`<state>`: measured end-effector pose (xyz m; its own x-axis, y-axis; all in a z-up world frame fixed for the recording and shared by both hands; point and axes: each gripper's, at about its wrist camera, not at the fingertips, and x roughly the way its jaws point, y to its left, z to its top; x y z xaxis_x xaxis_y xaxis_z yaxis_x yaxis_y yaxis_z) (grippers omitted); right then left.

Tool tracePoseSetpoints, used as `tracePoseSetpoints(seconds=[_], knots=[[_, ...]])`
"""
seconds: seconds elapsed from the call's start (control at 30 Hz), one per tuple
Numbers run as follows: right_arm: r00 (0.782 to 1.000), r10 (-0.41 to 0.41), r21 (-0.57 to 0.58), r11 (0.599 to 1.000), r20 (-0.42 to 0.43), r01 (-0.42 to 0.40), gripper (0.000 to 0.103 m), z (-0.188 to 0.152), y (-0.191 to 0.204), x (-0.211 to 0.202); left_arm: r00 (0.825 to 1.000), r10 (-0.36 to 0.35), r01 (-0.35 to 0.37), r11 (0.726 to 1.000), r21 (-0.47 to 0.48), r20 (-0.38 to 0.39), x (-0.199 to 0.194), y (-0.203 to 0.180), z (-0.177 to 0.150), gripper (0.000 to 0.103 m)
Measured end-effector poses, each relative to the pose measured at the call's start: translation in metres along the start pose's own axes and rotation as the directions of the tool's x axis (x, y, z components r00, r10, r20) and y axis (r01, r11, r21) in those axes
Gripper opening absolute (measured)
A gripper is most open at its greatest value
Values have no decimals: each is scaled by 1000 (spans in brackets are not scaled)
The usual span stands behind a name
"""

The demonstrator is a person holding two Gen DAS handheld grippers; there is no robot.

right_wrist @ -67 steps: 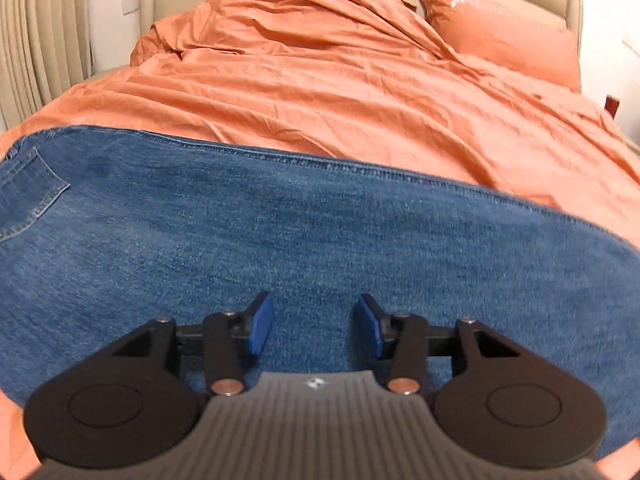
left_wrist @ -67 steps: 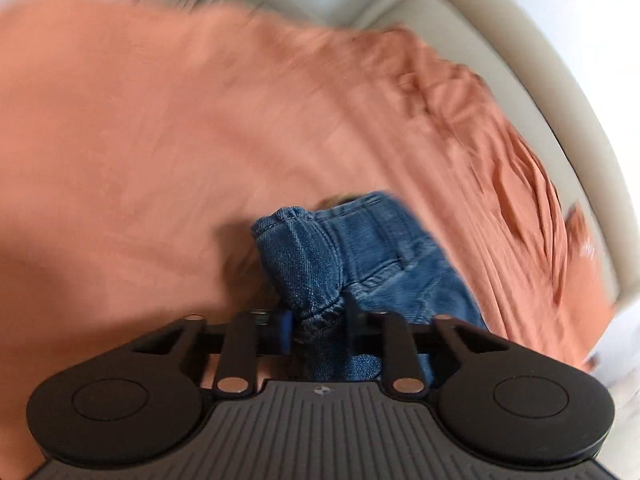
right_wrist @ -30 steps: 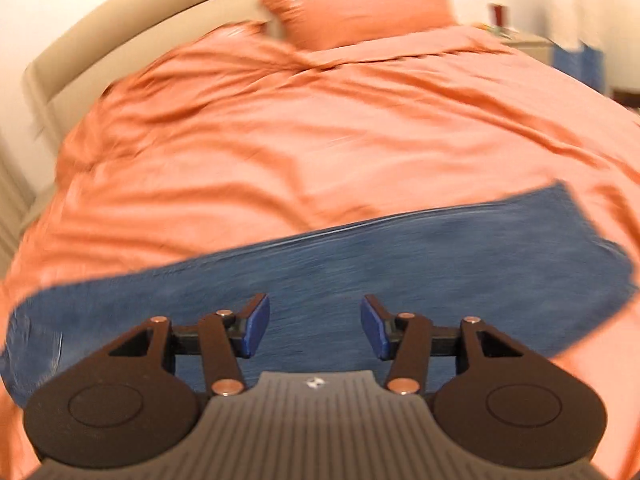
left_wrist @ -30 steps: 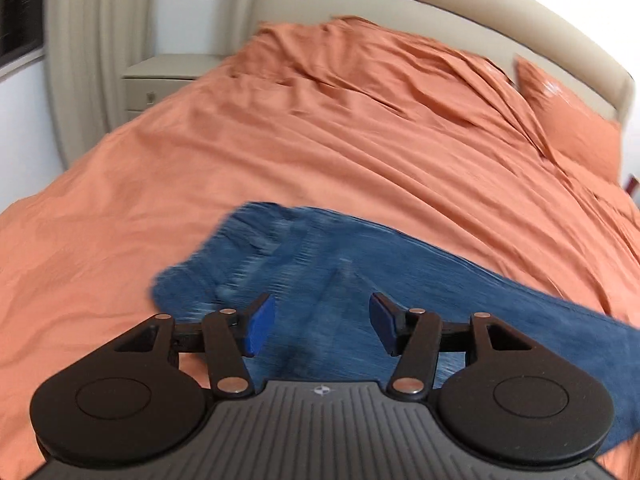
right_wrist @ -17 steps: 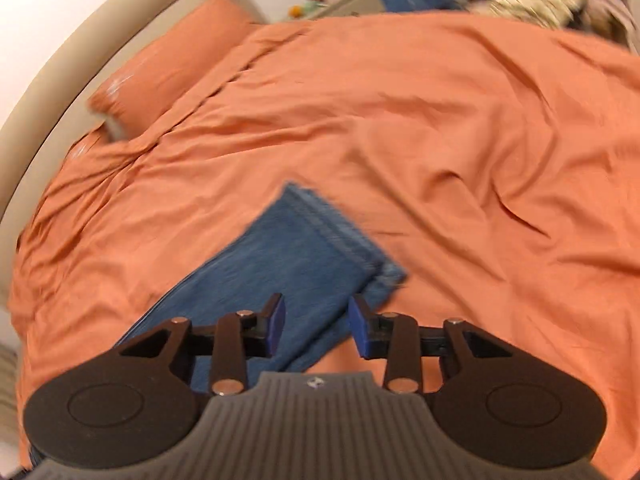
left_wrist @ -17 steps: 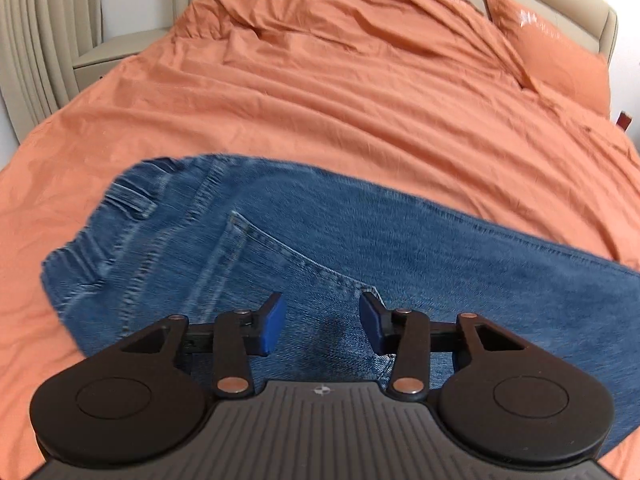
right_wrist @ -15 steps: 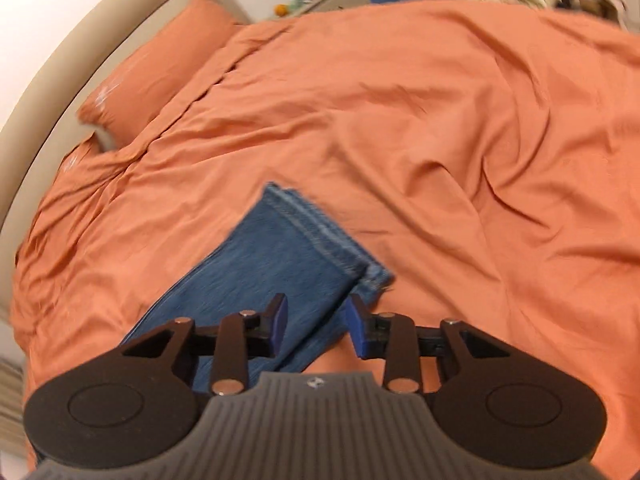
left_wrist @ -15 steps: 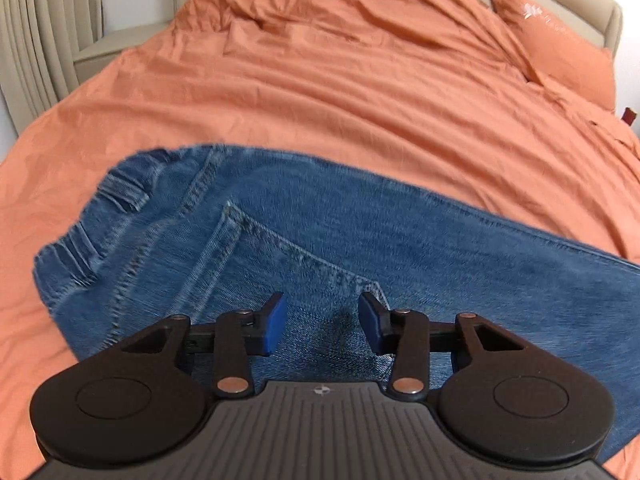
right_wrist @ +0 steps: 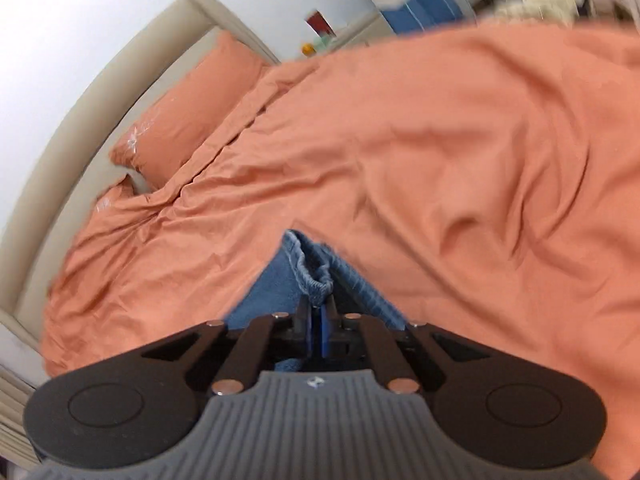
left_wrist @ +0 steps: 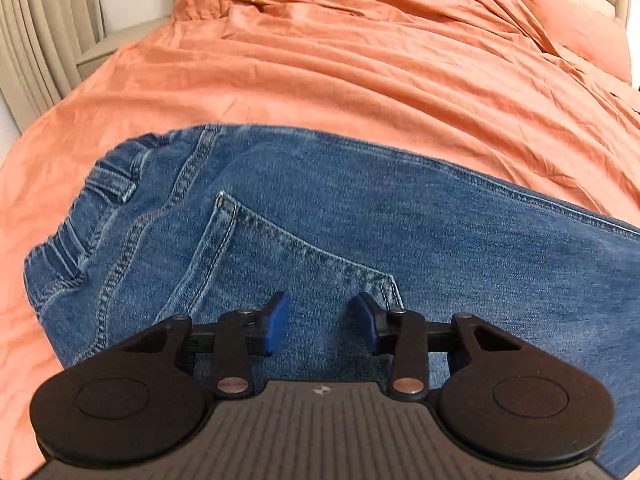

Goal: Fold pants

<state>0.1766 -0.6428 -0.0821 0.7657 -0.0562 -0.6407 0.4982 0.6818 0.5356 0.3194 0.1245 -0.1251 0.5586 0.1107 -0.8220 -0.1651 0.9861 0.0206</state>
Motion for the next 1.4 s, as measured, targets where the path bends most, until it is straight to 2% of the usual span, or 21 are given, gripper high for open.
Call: tracePoseSetpoints(seconds=[0.13,0.23,0.33,0.37,0.4,0.47,0.57,0.67,0.8,0.9,1.03,1.13,1.23,1.4], knots=[[995,-78,7,997,-61,79,0,-11,-21,26,999,-2,1,1000,20,33,-11,-8,10,46],[993,-90,10,996,-79,91,0,-15,-27,37,997,-64,61,996,66,39,-26,-23,23,46],[992,-86,31,996,-97,89,2,-13,-29,36,989,-147,140,975,170,28,-41,-49,33,46],[992,-82,37,996,-101,86,11,-13,-28,32,985,-172,165,963,215,19,-45,-62,35,46],[991,-75,35,996,-107,79,25,-13,-26,26,981,-195,186,948,257,8,-48,-76,35,46],[991,-49,21,998,-123,52,36,-17,-22,10,972,-235,227,911,346,-17,-51,-106,35,46],[986,-19,-62,998,-163,8,36,-28,-7,-4,957,-285,273,843,464,-45,-53,-151,25,46],[976,21,-151,987,-216,-55,35,-43,13,-4,949,-312,285,781,555,-49,-49,-194,11,46],[969,46,-274,955,-244,-114,32,-57,50,17,943,-328,294,736,610,-58,-34,-236,-1,46],[963,40,-359,923,-265,-137,31,-65,83,47,950,-306,277,739,615,-60,-16,-250,0,46],[949,36,-489,851,-312,-193,31,-78,131,93,958,-281,260,751,607,-64,9,-257,6,46],[937,22,-546,807,-348,-222,30,-90,160,129,955,-289,272,762,588,-66,27,-257,15,48],[942,-22,-617,761,-335,-202,30,-100,184,162,949,-310,287,779,558,-55,43,-258,25,48],[947,-81,-664,731,-311,-155,31,-103,206,206,952,-305,261,781,567,-17,64,-275,30,48]])
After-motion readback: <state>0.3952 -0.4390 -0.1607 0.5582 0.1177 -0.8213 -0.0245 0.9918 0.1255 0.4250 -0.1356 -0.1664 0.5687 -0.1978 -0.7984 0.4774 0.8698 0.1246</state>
